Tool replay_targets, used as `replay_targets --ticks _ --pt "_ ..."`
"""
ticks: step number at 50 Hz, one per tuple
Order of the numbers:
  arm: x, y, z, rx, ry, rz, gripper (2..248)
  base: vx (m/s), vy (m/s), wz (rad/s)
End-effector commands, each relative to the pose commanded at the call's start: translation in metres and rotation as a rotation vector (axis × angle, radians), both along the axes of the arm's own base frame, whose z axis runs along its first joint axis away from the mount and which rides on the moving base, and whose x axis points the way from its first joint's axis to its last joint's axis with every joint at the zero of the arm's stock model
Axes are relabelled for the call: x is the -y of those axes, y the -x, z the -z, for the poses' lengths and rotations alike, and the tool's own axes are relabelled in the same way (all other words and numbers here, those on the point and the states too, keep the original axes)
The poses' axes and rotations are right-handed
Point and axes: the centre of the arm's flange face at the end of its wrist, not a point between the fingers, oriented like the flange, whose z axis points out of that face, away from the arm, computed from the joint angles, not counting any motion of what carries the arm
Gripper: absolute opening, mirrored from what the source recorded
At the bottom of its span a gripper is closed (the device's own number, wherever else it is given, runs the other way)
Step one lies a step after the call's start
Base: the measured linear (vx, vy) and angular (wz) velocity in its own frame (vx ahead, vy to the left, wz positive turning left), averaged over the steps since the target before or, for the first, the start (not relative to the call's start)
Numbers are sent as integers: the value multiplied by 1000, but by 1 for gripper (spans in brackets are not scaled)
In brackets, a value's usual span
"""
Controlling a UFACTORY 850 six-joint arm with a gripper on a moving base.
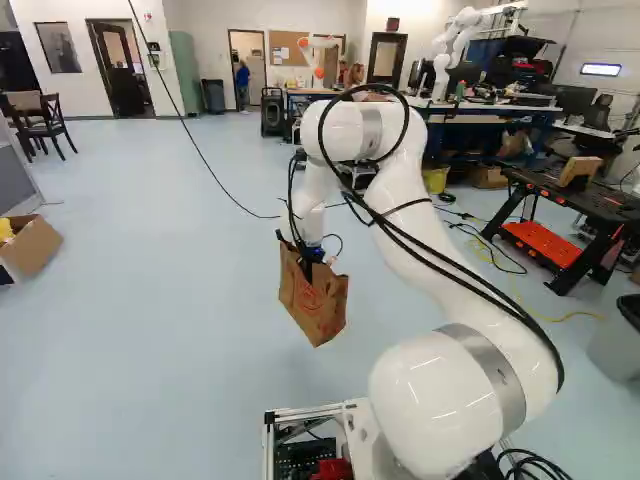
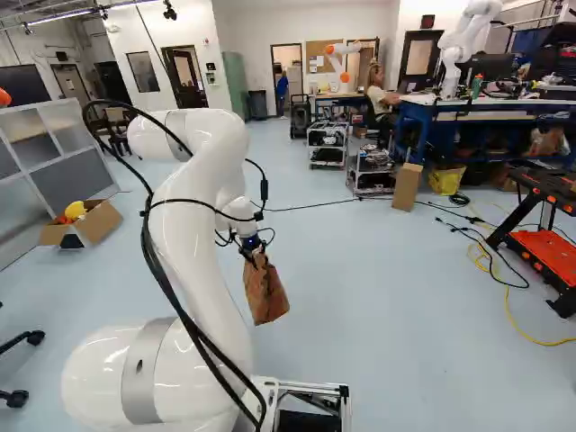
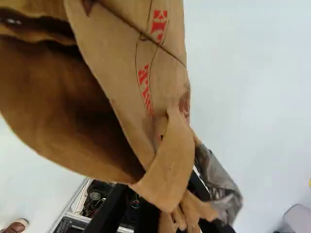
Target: Pick up the grocery bag from the ground
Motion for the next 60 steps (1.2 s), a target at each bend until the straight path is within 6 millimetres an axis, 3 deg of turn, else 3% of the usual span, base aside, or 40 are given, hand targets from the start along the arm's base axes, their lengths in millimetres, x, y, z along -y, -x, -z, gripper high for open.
replay_targets --ticks 60 --pt "24 76 -90 18 -4 16 21 0 0 0"
